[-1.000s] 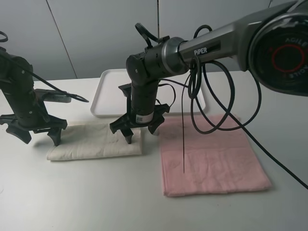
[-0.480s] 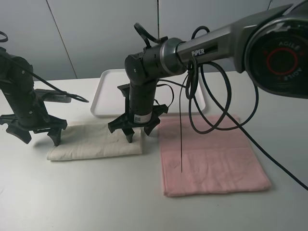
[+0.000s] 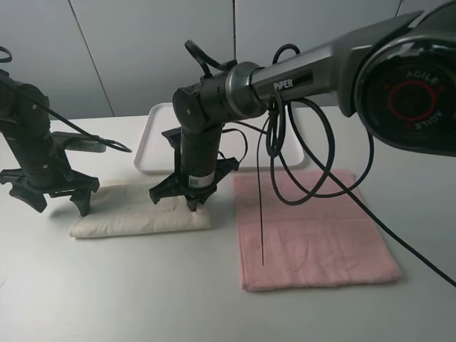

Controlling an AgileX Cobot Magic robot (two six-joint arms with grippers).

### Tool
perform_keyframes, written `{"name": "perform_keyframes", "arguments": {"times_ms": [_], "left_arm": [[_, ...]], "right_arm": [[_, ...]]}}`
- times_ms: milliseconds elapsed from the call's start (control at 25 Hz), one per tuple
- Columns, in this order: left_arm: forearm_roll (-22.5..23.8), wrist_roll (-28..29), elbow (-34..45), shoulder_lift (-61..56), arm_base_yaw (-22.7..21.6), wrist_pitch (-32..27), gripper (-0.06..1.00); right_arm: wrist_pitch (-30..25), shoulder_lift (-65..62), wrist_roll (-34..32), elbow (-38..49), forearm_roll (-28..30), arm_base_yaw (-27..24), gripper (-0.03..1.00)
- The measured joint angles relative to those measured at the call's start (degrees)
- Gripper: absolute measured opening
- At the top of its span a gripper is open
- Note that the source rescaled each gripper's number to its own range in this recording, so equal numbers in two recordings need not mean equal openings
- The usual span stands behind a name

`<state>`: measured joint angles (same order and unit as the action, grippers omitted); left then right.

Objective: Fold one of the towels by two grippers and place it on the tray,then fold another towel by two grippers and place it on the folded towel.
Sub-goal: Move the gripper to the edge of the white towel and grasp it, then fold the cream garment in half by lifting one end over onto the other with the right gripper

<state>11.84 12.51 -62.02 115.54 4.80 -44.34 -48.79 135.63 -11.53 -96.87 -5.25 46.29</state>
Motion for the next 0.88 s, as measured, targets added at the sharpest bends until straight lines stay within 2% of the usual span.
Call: {"name": "perform_keyframes", "arguments": {"times_ms": [600,760,880], "left_arm": [[0.0,-0.1,0.0,0.0,0.0,0.0,0.99],[0.0,-0.1,0.0,0.0,0.0,0.0,0.99],[0.0,-0.1,0.0,0.0,0.0,0.0,0.99]], "right_arm": [[0.0,-4.1,0.4,0.1,0.6,0.3,0.06],[-0.7,-8.0,2.7,0.1,-2.5,0.3,0.06],[-2.2,-8.8,5.6,0.1,-8.6,0.3,0.06]]}}
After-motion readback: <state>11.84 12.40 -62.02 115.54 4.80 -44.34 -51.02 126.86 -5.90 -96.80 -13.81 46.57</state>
